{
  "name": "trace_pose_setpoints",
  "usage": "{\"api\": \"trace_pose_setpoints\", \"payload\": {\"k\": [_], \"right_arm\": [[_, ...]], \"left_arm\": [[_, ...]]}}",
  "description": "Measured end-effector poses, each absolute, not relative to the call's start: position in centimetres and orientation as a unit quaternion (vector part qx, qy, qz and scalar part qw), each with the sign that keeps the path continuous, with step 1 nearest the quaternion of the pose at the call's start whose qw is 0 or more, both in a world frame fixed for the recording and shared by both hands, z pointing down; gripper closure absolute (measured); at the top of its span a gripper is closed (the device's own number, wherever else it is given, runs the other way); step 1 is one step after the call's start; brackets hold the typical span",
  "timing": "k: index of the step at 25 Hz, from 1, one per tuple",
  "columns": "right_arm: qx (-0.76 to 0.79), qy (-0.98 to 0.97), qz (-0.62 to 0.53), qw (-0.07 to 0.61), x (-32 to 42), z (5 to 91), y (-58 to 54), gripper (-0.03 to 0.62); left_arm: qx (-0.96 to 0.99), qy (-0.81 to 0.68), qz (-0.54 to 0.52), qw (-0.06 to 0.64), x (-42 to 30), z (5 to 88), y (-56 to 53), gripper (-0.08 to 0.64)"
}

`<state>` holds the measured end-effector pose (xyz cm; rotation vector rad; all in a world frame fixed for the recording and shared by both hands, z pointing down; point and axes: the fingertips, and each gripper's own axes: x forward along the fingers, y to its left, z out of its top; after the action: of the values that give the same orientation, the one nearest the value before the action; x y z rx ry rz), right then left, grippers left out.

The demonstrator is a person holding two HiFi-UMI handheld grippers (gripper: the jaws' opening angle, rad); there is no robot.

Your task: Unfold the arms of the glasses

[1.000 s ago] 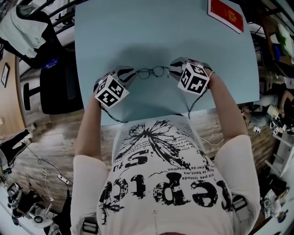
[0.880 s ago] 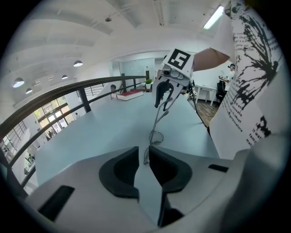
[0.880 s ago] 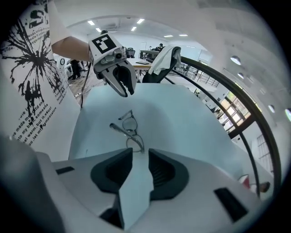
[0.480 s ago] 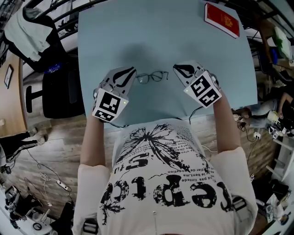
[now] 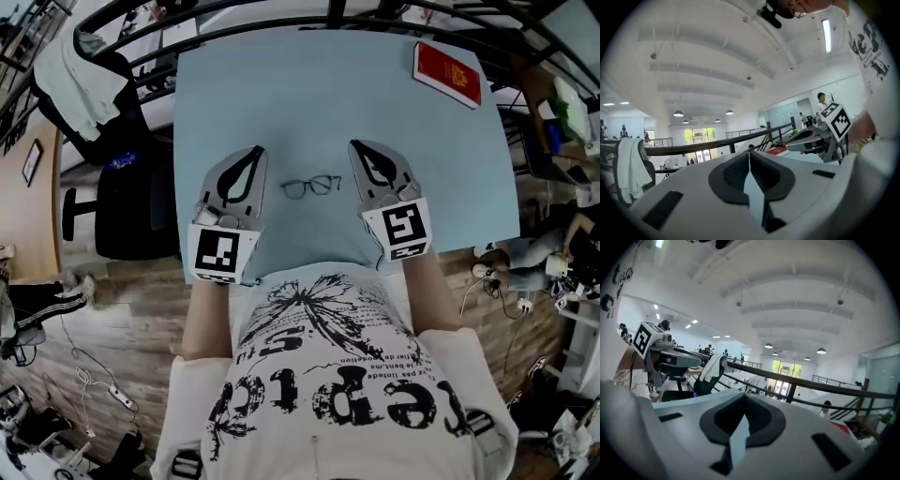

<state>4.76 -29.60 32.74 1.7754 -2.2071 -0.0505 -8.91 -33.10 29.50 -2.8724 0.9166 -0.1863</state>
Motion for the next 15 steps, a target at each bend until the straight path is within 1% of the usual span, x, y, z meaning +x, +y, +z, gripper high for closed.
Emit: {"api": "trace_pose_setpoints", "payload": {"k": [4,15], "right_arm": [[0.626,-0.768,-0.035,0.131,4.5,31.4,-29.1,0.583],[0.616,-0.776,-0.032,0.127,3.8,32.1,-28.4,0.584]], "left_arm": [[-0.939,0.336,-0.040,0.060,-10.1,28.2,-33.4,0.537],[-0.934,0.352,-0.042,0.054,-10.7,28.4,-33.1,0.537]]}}
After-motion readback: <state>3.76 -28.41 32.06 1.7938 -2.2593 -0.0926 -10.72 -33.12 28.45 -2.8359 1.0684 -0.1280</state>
